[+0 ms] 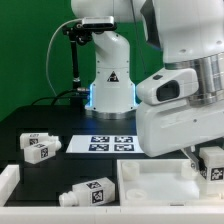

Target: Assemble one leg

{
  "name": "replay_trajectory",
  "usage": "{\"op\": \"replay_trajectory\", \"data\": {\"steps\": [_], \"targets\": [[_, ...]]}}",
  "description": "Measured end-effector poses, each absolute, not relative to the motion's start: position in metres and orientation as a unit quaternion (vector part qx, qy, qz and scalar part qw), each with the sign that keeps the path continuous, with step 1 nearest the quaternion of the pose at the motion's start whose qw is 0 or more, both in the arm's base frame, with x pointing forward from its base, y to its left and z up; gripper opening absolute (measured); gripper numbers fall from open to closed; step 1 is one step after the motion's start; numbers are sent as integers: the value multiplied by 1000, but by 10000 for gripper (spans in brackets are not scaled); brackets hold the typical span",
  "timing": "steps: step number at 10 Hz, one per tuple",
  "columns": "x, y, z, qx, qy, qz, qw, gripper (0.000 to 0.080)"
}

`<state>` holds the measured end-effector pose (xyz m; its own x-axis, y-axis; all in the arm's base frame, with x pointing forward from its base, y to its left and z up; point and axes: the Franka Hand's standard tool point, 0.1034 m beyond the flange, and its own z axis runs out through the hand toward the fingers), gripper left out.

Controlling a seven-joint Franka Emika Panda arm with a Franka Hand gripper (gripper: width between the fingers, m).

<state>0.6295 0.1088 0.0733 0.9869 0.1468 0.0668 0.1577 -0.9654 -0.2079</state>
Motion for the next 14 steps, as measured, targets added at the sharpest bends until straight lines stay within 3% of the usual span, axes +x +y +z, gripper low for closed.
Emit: {"op": "replay_trajectory", "data": {"steps": [3,8,14], "targets": [[630,108,73,-994,-21,-20,108,297],[628,111,70,-944,309,-27,114,297],[627,113,69,-872,471,0,134,297]]}}
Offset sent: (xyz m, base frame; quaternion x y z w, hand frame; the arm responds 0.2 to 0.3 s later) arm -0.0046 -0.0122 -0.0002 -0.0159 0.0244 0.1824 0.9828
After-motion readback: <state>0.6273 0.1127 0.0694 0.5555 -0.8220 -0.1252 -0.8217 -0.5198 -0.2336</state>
